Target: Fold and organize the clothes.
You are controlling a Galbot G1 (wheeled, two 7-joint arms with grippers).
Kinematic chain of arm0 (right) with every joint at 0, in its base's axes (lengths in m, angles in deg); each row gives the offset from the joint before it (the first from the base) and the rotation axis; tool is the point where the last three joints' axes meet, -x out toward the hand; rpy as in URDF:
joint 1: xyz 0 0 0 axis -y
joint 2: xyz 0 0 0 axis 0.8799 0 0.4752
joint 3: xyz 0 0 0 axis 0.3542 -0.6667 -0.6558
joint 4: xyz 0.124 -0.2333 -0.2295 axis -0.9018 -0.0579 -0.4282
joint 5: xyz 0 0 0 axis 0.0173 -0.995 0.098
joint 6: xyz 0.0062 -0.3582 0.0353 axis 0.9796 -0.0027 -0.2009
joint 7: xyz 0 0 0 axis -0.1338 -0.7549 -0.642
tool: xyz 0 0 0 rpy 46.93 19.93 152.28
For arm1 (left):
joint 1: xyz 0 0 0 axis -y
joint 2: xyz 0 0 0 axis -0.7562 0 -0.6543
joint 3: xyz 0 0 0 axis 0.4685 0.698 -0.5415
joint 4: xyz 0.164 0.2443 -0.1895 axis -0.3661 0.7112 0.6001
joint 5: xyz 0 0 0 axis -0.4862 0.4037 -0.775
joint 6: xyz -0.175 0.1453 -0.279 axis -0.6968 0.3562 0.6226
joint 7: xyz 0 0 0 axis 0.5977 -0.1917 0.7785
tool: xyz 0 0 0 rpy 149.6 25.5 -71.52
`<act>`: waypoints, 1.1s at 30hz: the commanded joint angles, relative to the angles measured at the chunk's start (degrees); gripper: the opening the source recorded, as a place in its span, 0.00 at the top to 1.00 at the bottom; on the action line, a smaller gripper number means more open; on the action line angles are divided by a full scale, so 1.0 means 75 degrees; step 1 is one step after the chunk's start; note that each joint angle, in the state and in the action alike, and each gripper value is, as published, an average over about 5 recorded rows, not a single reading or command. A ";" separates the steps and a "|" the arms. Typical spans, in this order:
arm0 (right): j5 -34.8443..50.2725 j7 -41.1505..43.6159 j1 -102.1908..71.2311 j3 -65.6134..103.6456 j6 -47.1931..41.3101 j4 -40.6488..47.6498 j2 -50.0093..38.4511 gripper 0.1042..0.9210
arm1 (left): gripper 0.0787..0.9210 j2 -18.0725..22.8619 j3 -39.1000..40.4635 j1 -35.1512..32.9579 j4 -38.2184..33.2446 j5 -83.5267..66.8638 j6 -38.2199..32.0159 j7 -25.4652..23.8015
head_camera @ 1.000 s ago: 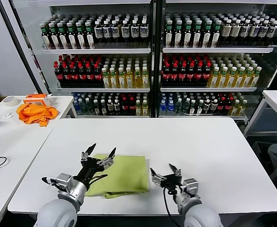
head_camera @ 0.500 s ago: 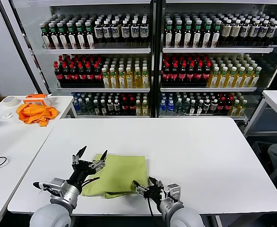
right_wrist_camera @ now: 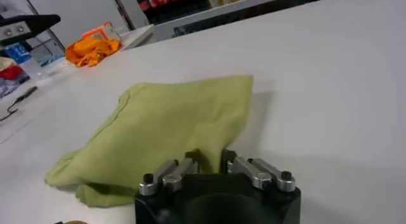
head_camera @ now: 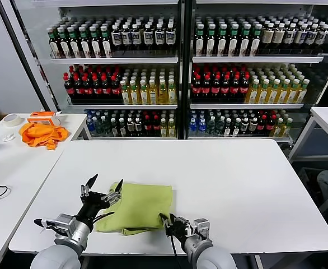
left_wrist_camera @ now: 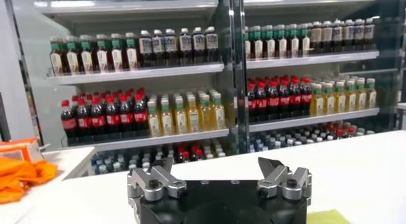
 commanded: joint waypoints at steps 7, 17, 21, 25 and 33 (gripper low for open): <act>-0.1680 0.0366 0.0236 0.1293 0.0623 -0.0399 -0.0342 0.98 | 0.12 0.0052 -0.0051 -0.0137 0.0083 0.0249 -0.0287 0.0017; -0.1631 0.0507 -0.0975 0.2370 0.0978 -0.0419 -0.0755 0.99 | 0.12 0.0132 0.0083 -0.0129 0.0408 0.0565 -0.0492 0.0000; -0.1881 0.0434 -0.1398 0.2565 0.0990 -0.0464 -0.0769 0.99 | 0.12 0.0161 0.0165 -0.0056 0.0583 0.0670 -0.0586 -0.0034; -0.2387 0.0343 -0.1681 0.2604 0.1018 -0.0561 -0.0723 0.99 | 0.12 0.0178 0.0213 0.0040 0.0744 0.0744 -0.0684 -0.0088; -0.2205 0.0386 -0.1862 0.2821 0.0401 -0.0905 -0.0767 0.95 | 0.12 0.0132 0.0311 0.0297 0.0865 0.0828 -0.0922 -0.0235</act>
